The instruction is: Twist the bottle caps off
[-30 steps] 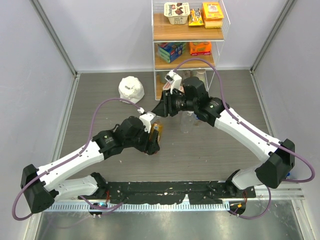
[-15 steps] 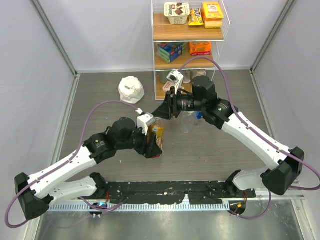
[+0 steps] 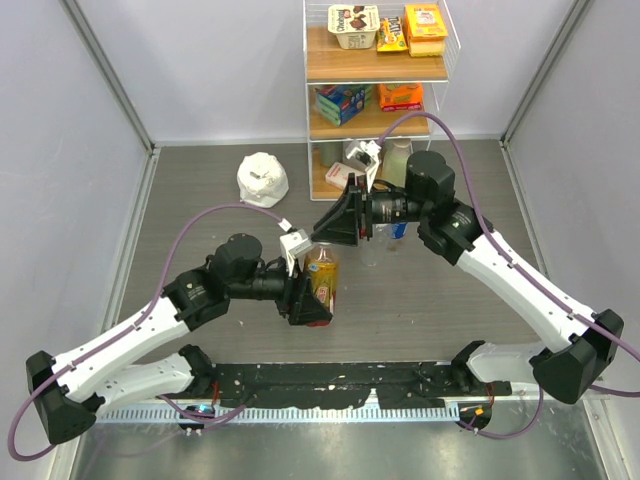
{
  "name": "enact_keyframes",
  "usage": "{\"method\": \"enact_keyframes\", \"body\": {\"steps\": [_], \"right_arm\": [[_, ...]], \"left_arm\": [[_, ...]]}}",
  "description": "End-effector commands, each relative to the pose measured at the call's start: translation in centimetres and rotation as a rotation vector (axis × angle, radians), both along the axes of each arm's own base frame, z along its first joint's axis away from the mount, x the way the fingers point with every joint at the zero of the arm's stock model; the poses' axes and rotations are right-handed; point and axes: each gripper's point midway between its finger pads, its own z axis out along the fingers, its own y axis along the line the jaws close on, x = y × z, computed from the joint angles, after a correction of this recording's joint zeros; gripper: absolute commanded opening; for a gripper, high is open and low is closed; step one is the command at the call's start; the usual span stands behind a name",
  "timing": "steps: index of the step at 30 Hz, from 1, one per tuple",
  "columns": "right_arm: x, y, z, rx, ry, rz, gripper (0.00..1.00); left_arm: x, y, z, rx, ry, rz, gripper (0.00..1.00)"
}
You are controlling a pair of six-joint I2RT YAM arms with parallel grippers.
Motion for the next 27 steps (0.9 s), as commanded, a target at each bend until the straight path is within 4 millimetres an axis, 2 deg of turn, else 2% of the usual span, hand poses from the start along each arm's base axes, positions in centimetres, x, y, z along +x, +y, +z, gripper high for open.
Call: {"method": "enact_keyframes", "body": {"steps": [1, 9, 11, 15, 16, 17, 18, 19, 20, 27], "right_arm": [[-3.8, -0.3, 2.1, 0.073, -0.048, 0.17, 0.02], [-3.2, -0.8, 2.7, 0.089, -0.071, 0.124, 0.02], [-2.7, -0.9, 2.8, 0.089, -0.073, 0.097, 0.08], [-1.7, -1.3, 2.8, 0.093, -0.066, 0.032, 0.26], [-1.4, -1.4, 2.8, 0.095, -0.065, 0.014, 0.35], [-1.2, -1.7, 3.0, 0.099, -0.067, -0.005, 0.39], [-0.7, -1.7, 3.2, 0.114, -0.082, -0.032, 0.48], [-0.4, -2.0, 3.6, 0.125, -0.088, -0.063, 0.52], [-0.1, -2.1, 3.6, 0.132, -0.09, -0.082, 0.6], [1.9, -2.8, 4.3, 0.16, -0.087, -0.22, 0.82]], "left_arm": [[-0.7, -0.9, 2.4, -0.106, -0.055, -0.08, 0.0], [-0.3, -0.7, 1.9, -0.088, -0.056, -0.047, 0.0], [0.0, -0.6, 1.7, -0.076, -0.057, -0.029, 0.0], [0.8, -0.2, 0.9, -0.04, -0.057, 0.02, 0.0], [0.9, -0.2, 0.7, -0.035, -0.056, 0.026, 0.0], [1.0, -0.1, 0.6, -0.027, -0.055, 0.035, 0.0], [1.1, 0.0, 0.4, -0.02, -0.054, 0.044, 0.0], [1.2, 0.0, 0.2, -0.014, -0.054, 0.049, 0.0], [1.3, 0.1, 0.0, -0.007, -0.052, 0.056, 0.0], [2.1, 0.4, -1.4, 0.055, -0.038, 0.098, 0.0]]}}
